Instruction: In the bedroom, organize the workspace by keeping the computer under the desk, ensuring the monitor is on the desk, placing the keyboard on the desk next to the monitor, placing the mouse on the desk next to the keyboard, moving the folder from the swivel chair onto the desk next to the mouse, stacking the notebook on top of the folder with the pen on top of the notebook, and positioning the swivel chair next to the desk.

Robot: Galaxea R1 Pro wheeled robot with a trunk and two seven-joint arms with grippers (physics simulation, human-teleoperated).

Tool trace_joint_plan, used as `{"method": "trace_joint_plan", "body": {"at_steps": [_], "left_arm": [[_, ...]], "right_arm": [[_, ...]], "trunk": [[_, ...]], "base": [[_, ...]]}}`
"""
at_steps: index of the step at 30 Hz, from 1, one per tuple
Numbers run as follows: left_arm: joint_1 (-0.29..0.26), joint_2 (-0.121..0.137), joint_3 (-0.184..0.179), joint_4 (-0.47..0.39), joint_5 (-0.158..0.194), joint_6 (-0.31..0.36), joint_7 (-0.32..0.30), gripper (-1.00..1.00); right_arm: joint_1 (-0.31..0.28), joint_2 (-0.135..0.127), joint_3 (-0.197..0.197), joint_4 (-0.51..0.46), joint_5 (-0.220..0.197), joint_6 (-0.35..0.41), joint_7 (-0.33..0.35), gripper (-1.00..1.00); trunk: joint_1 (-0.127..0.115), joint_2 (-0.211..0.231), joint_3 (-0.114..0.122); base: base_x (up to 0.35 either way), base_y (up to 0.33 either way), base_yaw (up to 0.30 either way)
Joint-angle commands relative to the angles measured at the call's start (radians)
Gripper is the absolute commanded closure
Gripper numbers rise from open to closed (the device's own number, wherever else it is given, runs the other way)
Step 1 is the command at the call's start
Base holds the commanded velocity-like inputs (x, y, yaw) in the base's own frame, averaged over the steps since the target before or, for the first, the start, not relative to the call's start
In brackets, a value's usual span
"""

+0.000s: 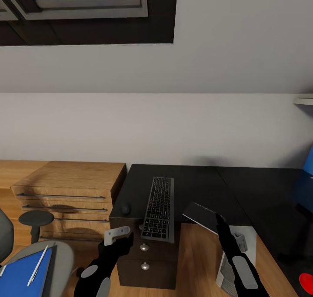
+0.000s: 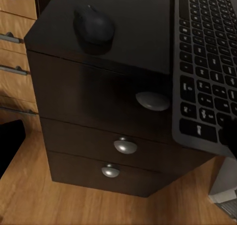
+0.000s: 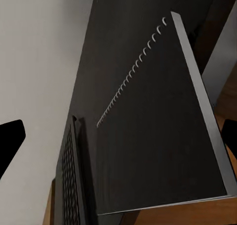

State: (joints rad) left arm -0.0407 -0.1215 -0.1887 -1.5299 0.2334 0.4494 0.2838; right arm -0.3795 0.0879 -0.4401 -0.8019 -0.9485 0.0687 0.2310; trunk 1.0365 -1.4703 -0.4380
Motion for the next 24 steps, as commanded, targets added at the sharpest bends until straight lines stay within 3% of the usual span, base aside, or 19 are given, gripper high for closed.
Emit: {"method": "trace_joint_plan", "body": {"at_steps": [1, 24], "left_arm": [[-0.001, 0.0, -0.002, -0.001, 0.011, 0.003, 0.009, -1.0], [-0.001, 0.0, 0.001, -0.001, 0.012, 0.005, 0.009, -1.0]], "right_arm": [[-0.001, 0.001, -0.005, 0.0, -0.01, 0.007, 0.005, -1.0], [-0.001, 0.0, -0.004, 0.001, -0.007, 0.009, 0.004, -1.0]], "trunk": [[0.0, -0.001, -0.001], [0.0, -0.001, -0.001]], "base": [[-0.053, 0.0, 0.0], [-0.285, 0.0, 0.0]]}}
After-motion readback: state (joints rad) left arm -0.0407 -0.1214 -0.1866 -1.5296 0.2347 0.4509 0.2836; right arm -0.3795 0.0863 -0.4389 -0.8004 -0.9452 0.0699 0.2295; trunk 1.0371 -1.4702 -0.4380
